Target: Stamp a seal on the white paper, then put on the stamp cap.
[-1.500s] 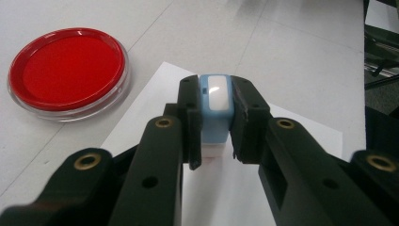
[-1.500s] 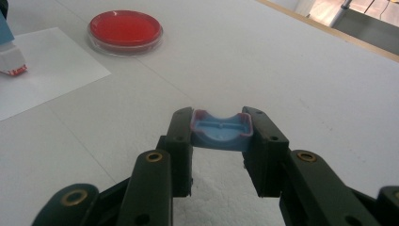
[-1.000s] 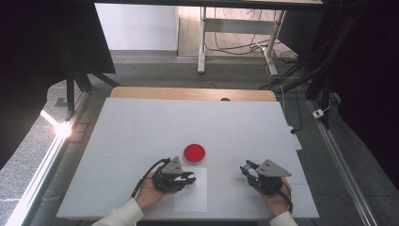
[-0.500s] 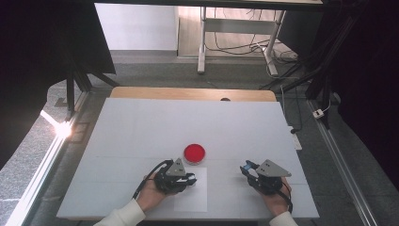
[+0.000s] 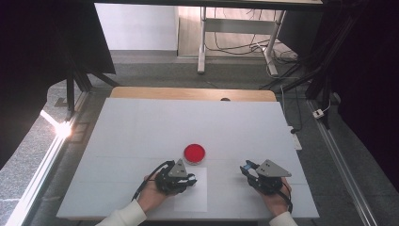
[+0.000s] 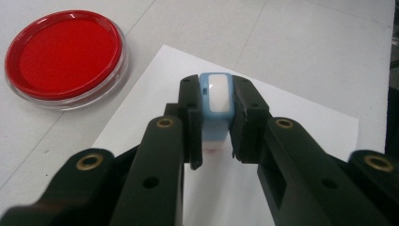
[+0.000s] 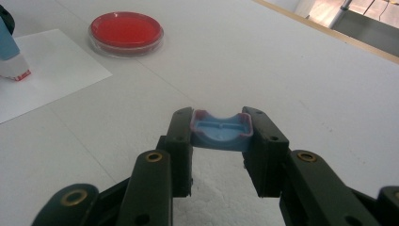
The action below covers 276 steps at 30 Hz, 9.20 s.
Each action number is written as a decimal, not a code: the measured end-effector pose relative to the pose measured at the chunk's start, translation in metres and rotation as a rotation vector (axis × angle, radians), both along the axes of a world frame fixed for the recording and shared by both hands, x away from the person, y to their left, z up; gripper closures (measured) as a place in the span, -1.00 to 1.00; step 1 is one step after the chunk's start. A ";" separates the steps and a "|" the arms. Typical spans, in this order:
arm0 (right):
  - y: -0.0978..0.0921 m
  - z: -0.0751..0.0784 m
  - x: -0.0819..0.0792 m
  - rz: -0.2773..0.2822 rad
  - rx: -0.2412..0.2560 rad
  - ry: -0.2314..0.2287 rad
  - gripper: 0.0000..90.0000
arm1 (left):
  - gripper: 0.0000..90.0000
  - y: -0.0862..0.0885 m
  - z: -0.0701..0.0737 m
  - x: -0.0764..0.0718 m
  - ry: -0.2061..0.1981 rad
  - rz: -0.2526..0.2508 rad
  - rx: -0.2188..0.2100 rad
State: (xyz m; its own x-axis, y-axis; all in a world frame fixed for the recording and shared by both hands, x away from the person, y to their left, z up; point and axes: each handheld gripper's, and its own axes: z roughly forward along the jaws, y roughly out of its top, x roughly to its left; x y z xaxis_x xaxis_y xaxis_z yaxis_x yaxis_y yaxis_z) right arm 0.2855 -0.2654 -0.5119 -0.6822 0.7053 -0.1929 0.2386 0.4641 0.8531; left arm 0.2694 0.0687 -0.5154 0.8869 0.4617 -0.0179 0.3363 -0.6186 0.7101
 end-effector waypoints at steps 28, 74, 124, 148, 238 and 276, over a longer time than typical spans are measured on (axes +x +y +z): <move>-0.001 0.001 -0.001 -0.002 -0.001 0.000 0.43 | 0.70 0.004 -0.006 -0.005 -0.025 0.015 -0.040; -0.002 0.002 -0.001 -0.004 0.002 0.001 0.43 | 0.69 0.001 0.003 -0.004 -0.018 0.003 -0.015; 0.000 0.001 0.000 -0.001 0.005 -0.004 0.43 | 0.68 0.057 0.070 0.007 -0.030 0.159 -0.367; 0.007 0.001 -0.002 0.019 -0.001 -0.008 0.43 | 0.68 0.050 0.063 0.010 -0.038 0.170 -0.353; 0.125 -0.011 -0.016 0.227 0.044 0.015 0.42 | 0.68 0.035 0.060 0.012 -0.046 0.159 -0.355; 0.144 -0.008 -0.016 0.170 0.081 -0.048 0.42 | 0.68 0.022 0.054 0.009 -0.027 0.141 -0.358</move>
